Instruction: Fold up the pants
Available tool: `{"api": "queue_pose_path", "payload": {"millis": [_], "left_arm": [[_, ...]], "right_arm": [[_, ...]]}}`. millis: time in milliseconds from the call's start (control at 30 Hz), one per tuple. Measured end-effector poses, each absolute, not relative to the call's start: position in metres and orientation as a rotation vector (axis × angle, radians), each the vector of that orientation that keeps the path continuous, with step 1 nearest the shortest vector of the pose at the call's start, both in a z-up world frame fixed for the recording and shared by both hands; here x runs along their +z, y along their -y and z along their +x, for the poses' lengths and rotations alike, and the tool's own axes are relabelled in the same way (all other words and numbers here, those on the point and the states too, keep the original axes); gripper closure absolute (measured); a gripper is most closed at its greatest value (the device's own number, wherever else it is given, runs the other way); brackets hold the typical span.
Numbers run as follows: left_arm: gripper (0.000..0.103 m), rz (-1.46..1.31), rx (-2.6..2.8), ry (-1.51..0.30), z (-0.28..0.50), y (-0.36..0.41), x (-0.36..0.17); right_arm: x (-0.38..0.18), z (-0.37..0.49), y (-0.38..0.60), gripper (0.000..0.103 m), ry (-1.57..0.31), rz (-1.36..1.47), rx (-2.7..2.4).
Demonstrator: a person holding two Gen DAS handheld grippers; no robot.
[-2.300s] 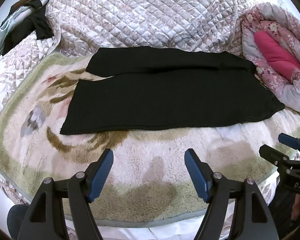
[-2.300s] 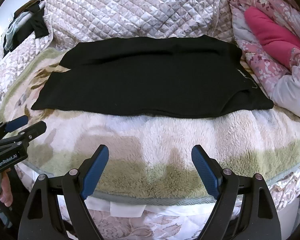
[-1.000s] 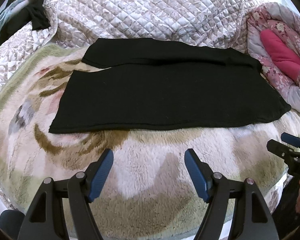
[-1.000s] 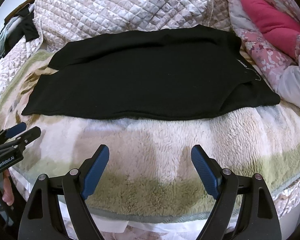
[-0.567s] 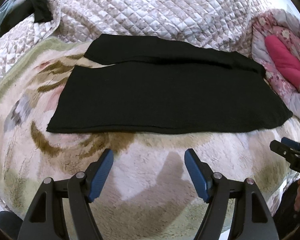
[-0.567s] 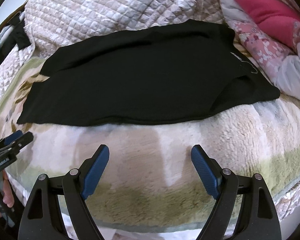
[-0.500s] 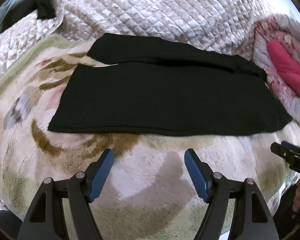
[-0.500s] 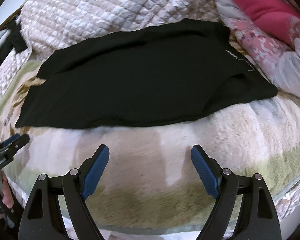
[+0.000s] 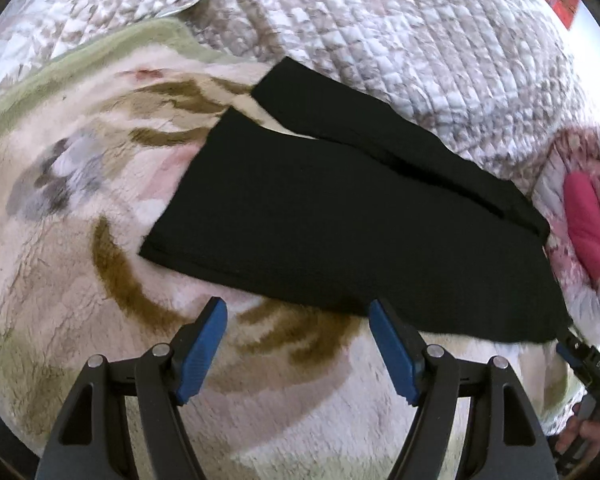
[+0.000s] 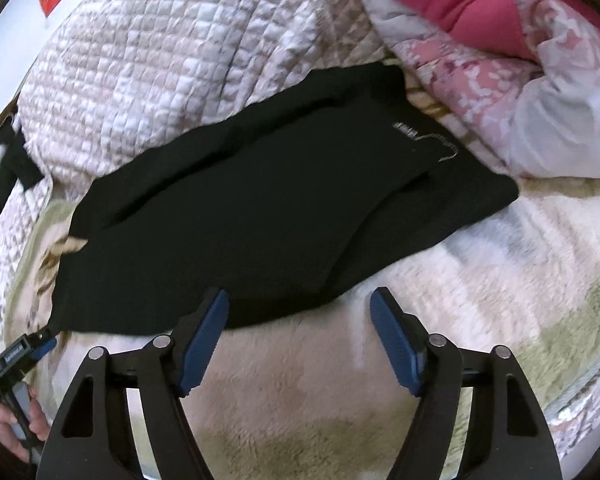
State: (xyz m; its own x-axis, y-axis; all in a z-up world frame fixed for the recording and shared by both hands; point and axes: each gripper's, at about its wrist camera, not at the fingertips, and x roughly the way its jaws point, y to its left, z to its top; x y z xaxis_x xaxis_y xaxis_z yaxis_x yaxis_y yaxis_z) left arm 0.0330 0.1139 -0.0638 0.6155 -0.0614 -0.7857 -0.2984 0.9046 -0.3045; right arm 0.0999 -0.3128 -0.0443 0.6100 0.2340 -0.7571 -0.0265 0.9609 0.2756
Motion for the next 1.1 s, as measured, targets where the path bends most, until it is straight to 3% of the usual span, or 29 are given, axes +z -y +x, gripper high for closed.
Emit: {"api": "queue_pose_path", "payload": {"millis": [433, 500, 567, 600, 633, 700, 733, 800, 1100], "left_arm": [[0.028, -0.459, 0.169, -0.861, 0.062, -0.132, -0.070], [0.035, -0.449, 0.191, -0.854, 0.066, -0.134, -0.070], [0.045, -0.439, 0.213, -0.849, 0.072, -0.136, -0.071], [0.055, -0.435, 0.229, -0.851, 0.075, -0.138, -0.071], [0.060, -0.431, 0.242, -0.852, 0.076, -0.140, -0.072], [0.090, -0.419, 0.272, -0.856, 0.080, -0.144, -0.072], [0.094, -0.420, 0.278, -0.860, 0.080, -0.147, -0.072], [0.098, -0.420, 0.283, -0.870, 0.080, -0.151, -0.070], [0.099, -0.364, 0.254, -0.818, 0.038, -0.149, -0.027]], "right_arm": [[-0.046, 0.146, 0.346, 0.031, -0.829, 0.411, 0.085], [-0.048, 0.151, 0.356, 0.037, -0.826, 0.446, 0.058], [-0.052, 0.158, 0.365, 0.055, -0.841, 0.476, 0.030], [-0.053, 0.160, 0.368, 0.062, -0.847, 0.478, 0.016], [-0.054, 0.161, 0.372, 0.077, -0.850, 0.484, 0.008], [-0.051, 0.160, 0.376, 0.089, -0.842, 0.499, 0.011], [-0.048, 0.159, 0.377, 0.095, -0.839, 0.498, 0.016], [-0.037, 0.151, 0.378, 0.098, -0.823, 0.507, 0.033], [0.000, 0.089, 0.386, 0.098, -0.816, 0.535, 0.059]]}}
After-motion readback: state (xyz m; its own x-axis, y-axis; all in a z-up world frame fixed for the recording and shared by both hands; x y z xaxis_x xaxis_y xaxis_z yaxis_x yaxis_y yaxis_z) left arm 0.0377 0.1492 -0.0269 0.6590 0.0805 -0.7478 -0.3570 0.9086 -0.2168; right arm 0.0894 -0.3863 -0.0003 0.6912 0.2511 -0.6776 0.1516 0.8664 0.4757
